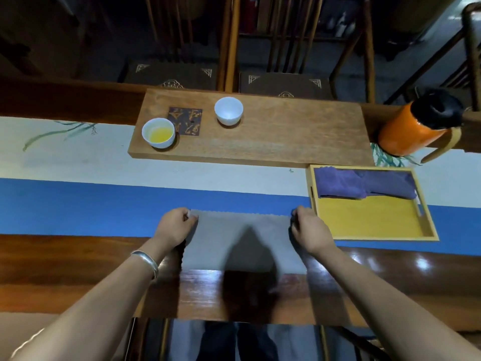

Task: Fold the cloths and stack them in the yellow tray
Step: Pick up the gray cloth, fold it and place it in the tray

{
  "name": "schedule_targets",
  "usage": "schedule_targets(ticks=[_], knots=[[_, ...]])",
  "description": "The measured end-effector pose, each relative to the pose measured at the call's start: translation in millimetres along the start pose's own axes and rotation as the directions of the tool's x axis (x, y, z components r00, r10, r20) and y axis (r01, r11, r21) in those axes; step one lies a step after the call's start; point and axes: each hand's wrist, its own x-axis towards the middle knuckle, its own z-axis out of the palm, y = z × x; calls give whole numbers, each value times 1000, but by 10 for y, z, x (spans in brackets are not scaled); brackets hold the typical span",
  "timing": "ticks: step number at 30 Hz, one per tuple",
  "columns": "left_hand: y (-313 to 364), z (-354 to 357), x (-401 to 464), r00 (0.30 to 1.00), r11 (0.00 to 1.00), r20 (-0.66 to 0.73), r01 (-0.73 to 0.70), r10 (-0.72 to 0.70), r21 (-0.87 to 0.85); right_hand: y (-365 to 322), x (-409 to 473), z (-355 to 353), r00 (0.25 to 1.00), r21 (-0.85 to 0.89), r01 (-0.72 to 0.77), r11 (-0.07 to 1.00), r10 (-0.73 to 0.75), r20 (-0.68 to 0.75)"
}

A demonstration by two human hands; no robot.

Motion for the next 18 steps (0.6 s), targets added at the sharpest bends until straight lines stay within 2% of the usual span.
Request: schedule_targets(ticks=[4,7,9,11,13,16,18], knots=[[-60,-16,-57,994,999,-108,-10,5,-49,-34,-112,-4,997,-84,-5,996,-2,-79],[-151,-84,-183,985,986,-163,-72,47,-149,-51,-285,-52,987,-101,129,986,-138,-86],[-216,-129,-331,987,967,-106,-141,120,-214,-5,-445,-58,966,-67,251,966,-254,-53],[-286,-123,-510,979,955,-18,-200,201,-219,90,-618,-50,951,-39,308,951,-307,25],[-358,-78,-669,954,944,54,-281,293,-172,202,-780,-12,939,-75,334,940,-324,117],[-461,47,-804,895,898,178,-430,410,93,337,-933,85,916,-176,377,910,-338,215],[-517,121,-829,882,863,189,-466,433,197,365,-980,133,920,-223,368,903,-320,226]])
